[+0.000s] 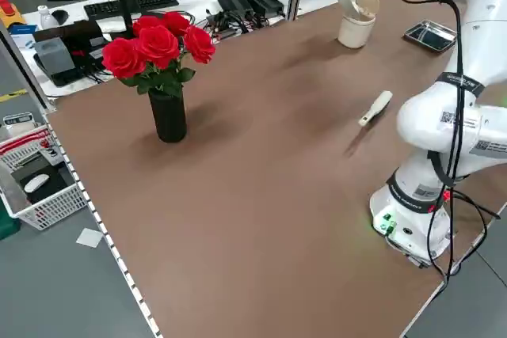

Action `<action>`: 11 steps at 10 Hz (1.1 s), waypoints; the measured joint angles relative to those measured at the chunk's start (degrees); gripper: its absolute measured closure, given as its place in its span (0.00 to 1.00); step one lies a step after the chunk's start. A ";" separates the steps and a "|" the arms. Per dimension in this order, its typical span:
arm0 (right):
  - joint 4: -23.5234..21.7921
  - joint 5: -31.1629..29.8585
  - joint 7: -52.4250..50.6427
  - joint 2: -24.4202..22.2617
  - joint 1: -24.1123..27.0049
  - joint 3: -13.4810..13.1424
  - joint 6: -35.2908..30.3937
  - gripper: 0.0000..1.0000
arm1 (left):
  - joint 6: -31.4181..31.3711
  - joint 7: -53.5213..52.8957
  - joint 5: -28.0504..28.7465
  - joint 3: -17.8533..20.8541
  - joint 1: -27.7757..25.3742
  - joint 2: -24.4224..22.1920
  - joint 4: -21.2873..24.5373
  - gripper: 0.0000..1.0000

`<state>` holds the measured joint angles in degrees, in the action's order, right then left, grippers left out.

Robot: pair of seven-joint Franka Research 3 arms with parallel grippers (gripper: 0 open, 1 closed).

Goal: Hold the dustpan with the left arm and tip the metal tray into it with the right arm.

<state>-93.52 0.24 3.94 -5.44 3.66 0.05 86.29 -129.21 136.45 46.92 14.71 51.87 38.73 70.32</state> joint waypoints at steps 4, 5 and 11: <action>0.01 -0.22 0.04 0.00 0.09 -0.18 0.99 0.00 | 0.07 0.70 2.00 2.34 2.26 0.30 0.01 0.68; 0.01 -0.23 0.05 0.01 0.09 -0.19 1.12 0.00 | 0.08 0.95 2.86 2.74 2.85 0.59 0.01 0.68; 0.01 -0.27 0.07 0.62 0.09 -0.19 2.35 0.00 | -0.06 1.19 5.57 3.38 4.07 0.88 -0.89 0.68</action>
<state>-93.51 -0.03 4.00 -4.82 3.76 -0.14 88.64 -129.26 137.64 52.49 18.09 55.94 39.61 69.43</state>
